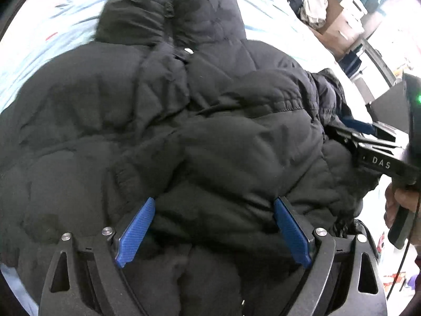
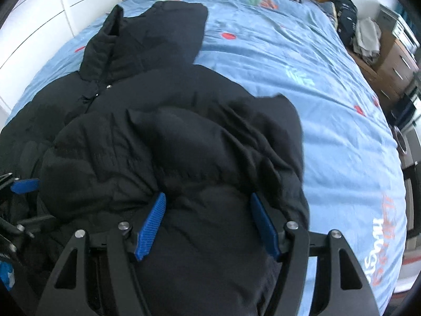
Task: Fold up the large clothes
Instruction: 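Move the left gripper to the other sleeve cuff and grasp it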
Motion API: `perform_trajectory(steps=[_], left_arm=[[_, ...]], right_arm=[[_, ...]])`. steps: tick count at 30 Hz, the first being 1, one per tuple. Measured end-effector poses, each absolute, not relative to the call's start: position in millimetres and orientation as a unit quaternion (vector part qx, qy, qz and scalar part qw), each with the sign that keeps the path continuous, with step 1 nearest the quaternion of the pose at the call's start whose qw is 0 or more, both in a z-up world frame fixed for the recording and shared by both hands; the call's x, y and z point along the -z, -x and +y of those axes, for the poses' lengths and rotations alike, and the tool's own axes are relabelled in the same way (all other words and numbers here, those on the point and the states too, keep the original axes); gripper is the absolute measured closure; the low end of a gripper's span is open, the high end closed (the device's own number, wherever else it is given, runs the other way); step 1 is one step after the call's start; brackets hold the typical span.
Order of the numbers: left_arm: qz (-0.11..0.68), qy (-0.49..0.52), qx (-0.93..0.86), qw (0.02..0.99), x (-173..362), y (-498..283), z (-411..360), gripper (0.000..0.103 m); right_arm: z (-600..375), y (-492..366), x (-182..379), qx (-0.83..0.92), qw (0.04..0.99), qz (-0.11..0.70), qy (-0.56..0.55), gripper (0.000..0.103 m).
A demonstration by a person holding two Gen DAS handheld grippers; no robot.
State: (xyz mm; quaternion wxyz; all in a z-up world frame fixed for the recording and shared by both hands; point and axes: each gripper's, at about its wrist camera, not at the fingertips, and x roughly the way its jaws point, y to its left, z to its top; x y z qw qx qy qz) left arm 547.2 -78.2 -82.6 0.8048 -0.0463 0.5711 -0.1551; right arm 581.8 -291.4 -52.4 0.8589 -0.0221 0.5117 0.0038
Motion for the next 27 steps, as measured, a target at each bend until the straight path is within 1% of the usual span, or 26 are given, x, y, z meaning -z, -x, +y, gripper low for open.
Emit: perform_trajectory(steps=[9,15,27], left_arm=[[0.532,0.036,0.066,0.843,35,-502,-10,0.013],[0.511,0.042,0.015,0.859,14,-480,45,0.013],[0.5,0.061,-0.046,0.863,6,-451,143,0.013]], right_arm=[[-281,-539,28,0.028,0.859,0.512,-0.005,0.038],[-250,-511,8,0.034,0.862,0.505,-0.022,0.038],[-191,-483,-8,0.055,0.859,0.506,-0.056,0.038]])
